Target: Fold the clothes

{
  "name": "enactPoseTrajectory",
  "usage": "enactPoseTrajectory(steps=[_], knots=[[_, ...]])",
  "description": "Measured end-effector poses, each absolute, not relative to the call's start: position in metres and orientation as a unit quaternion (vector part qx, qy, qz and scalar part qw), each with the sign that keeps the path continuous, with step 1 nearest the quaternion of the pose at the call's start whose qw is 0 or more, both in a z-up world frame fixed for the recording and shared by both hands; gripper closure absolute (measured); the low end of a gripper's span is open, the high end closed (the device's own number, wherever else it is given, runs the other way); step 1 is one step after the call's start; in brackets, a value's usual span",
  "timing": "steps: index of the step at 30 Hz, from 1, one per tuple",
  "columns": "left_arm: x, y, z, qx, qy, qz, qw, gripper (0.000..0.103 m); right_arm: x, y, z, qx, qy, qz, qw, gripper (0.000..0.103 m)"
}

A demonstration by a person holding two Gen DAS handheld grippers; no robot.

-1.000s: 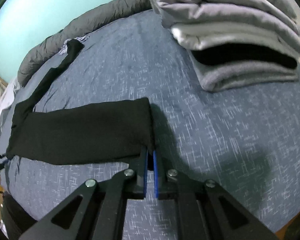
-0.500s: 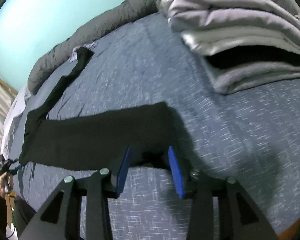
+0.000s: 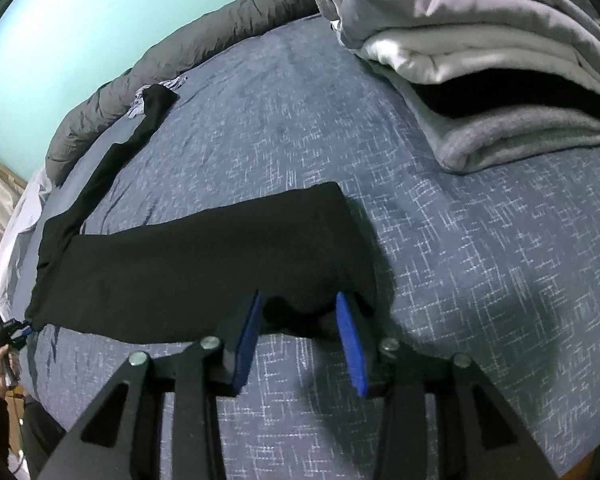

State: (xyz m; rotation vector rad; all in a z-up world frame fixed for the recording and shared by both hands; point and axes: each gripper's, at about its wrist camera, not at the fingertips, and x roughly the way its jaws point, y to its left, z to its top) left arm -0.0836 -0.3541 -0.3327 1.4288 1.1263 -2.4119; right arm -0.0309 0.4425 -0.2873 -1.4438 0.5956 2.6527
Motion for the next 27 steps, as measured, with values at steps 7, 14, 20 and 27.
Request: enactPoseTrajectory(steps=[7,14,20,27], knots=[[-0.078,-0.354,-0.301,0.450,0.366,-0.813,0.047,0.092,-0.027,0.446,-0.265,-0.448,0.180,0.875,0.040,0.102],[-0.066,-0.359,-0.253,0.419,0.359,-0.833,0.038,0.095,-0.012,0.461,-0.230,-0.417,0.180,0.890,0.042,0.103],[-0.056,-0.369,-0.250,0.414,0.363,-0.833,0.045,0.095,-0.003,0.471,-0.235,-0.420,0.212,0.882,0.037,0.102],[-0.057,-0.367,-0.266,0.421,0.370,-0.826,0.051,0.095,-0.017,0.459,-0.266,-0.432,0.223,0.873,0.031,0.050]])
